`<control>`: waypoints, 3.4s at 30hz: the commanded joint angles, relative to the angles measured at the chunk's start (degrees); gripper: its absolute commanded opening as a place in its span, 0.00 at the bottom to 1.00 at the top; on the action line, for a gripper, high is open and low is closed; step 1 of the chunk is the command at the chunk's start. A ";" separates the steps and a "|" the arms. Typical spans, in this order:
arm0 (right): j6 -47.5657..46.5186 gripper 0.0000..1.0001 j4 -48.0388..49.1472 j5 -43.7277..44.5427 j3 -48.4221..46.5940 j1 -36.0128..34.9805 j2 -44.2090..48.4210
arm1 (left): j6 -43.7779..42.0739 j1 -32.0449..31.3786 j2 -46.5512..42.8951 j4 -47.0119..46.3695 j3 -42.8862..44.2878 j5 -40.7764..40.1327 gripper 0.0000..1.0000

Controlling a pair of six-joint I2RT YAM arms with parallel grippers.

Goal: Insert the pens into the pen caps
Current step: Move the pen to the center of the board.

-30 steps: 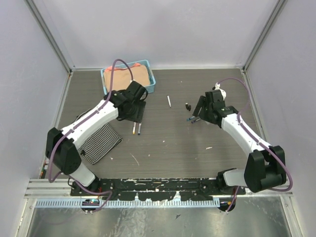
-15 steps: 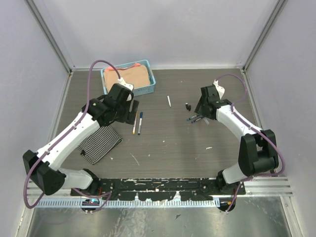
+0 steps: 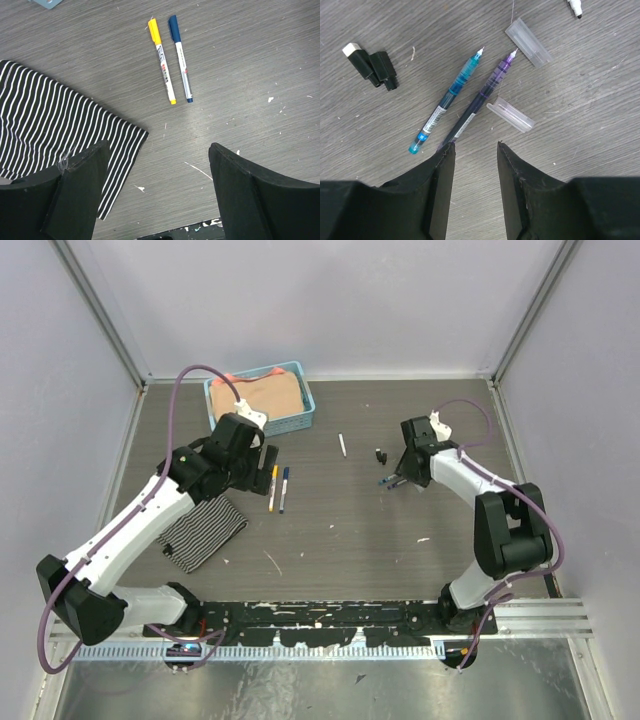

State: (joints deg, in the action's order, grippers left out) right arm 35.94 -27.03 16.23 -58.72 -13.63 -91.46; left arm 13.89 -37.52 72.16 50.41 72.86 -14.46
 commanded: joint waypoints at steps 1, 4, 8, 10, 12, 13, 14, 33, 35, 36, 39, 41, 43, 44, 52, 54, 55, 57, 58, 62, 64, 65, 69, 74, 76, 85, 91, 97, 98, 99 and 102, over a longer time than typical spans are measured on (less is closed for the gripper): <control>1.70 0.44 1.89 0.65 -1.99 0.23 -1.11 | -0.80 0.16 -0.50 -0.75 -0.52 -0.40 0.86; 2.06 0.43 2.27 0.32 -2.02 0.23 -2.22 | -0.81 0.16 -0.62 -0.76 -0.73 -0.15 0.86; 2.03 0.42 2.92 -0.12 -2.32 0.18 -3.52 | -0.85 0.17 -0.62 -0.75 -0.62 -0.22 0.86; 2.03 0.41 3.13 -0.42 -2.55 0.19 -4.03 | -0.80 0.16 -0.54 -0.75 -0.62 -0.06 0.86; 2.05 0.41 3.23 -0.50 -2.84 0.18 -4.45 | -0.87 0.17 -0.45 -0.71 -0.61 0.11 0.86; 2.03 0.41 3.25 -0.45 -2.88 0.18 -4.62 | -0.95 0.21 -0.37 -0.67 -0.58 0.11 0.86; 2.03 0.41 3.29 -0.49 -3.01 0.20 -4.73 | -1.01 0.17 -0.34 -0.67 -0.53 0.25 0.86; 1.34 0.33 3.62 -0.39 -3.73 0.25 -7.44 | -1.25 0.17 -0.32 -0.82 -0.62 0.60 0.86; 1.32 0.32 3.75 -0.49 -3.70 0.23 -7.75 | -1.27 0.12 -0.18 -0.84 -0.60 0.99 0.86; 1.34 0.32 3.88 -0.50 -3.65 0.19 -7.77 | -1.27 0.16 -0.18 -0.84 -0.60 1.09 0.86; 1.32 0.31 4.02 -0.65 -3.61 0.18 -8.09 | -1.39 0.16 -0.19 -0.88 -0.52 1.19 0.86; 1.33 0.31 4.12 -0.81 -3.55 0.18 -8.28 | -1.33 0.16 -0.18 -0.88 -0.58 1.27 0.86; 1.30 0.31 4.11 -0.80 -3.48 0.19 -8.59 | -1.37 0.16 -0.18 -0.86 -0.67 1.20 0.86; 1.18 0.31 4.16 -0.84 -3.49 0.23 -8.71 | -1.42 0.16 -0.26 -0.84 -0.65 1.19 0.86; 1.15 0.25 4.32 -0.67 -2.36 0.20 -8.55 | -1.54 0.19 -0.44 -0.84 -0.77 1.26 0.86; 1.37 0.23 4.50 -0.67 -1.50 0.19 -7.61 | -1.62 0.16 -0.57 -0.93 -0.77 1.34 0.86; 1.73 0.22 4.46 -0.61 -0.98 0.20 -7.27 | -1.59 0.19 -0.63 -0.93 -0.78 1.36 0.86; 2.28 0.21 4.48 -0.57 0.13 0.20 -5.96 | -1.60 0.17 -0.66 -1.00 -0.73 1.36 0.86; 2.60 0.20 4.45 -0.78 0.69 0.18 -5.47 | -1.57 0.16 -0.56 -0.94 -0.65 1.44 0.86; 3.25 0.19 4.65 -1.64 3.32 0.18 -3.07 | -1.34 0.16 -0.66 -0.85 -0.60 2.09 0.86; 3.42 0.19 4.92 -2.77 4.94 0.03 -1.58 | -1.16 0.16 -0.91 -0.75 -0.62 2.23 0.86; 3.43 0.18 5.00 -3.21 5.80 -0.18 -0.78 | -1.00 0.16 -1.18 -0.75 -0.68 2.24 0.86; 3.68 0.17 4.66 -3.29 9.00 -2.48 2.67 | -0.08 0.17 -1.88 -0.93 -1.05 2.52 0.87; 4.43 0.17 2.69 -2.82 11.60 -8.78 6.11 | 1.21 0.16 -2.02 -0.51 -0.97 2.82 0.87; 4.65 0.17 1.66 -2.31 12.34 -11.72 7.23 | 2.19 0.16 -2.11 -0.49 -1.19 3.01 0.91; 12.03 0.19 -0.93 -1.81 16.10 -25.51 12.48 | 6.36 0.14 -2.18 -2.18 -3.89 4.82 0.92; 16.39 0.19 -2.19 -0.67 16.10 -32.57 12.35 | 7.49 0.16 -1.90 -2.91 -4.82 5.91 0.92; 18.21 0.21 -1.60 -0.38 16.47 -36.14 10.51 | 8.95 0.17 -2.04 -2.89 -6.43 6.78 0.92; 18.17 0.22 -1.28 -0.66 16.52 -36.26 10.21 | 9.16 0.14 -2.15 -3.99 -6.68 6.81 0.92; 17.91 0.25 -0.95 -1.04 16.46 -36.29 9.90 | 9.40 0.16 -2.31 -4.45 -7.00 6.75 0.92; 17.31 0.32 -0.04 -1.65 16.19 -36.46 9.29 | 10.37 0.17 -2.53 -4.91 -7.75 6.06 0.95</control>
State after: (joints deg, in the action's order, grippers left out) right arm 52.49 -28.77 13.85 -42.35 -49.76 -81.67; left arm 22.50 -37.52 71.24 47.88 66.30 -8.40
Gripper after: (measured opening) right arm 0.281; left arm 0.932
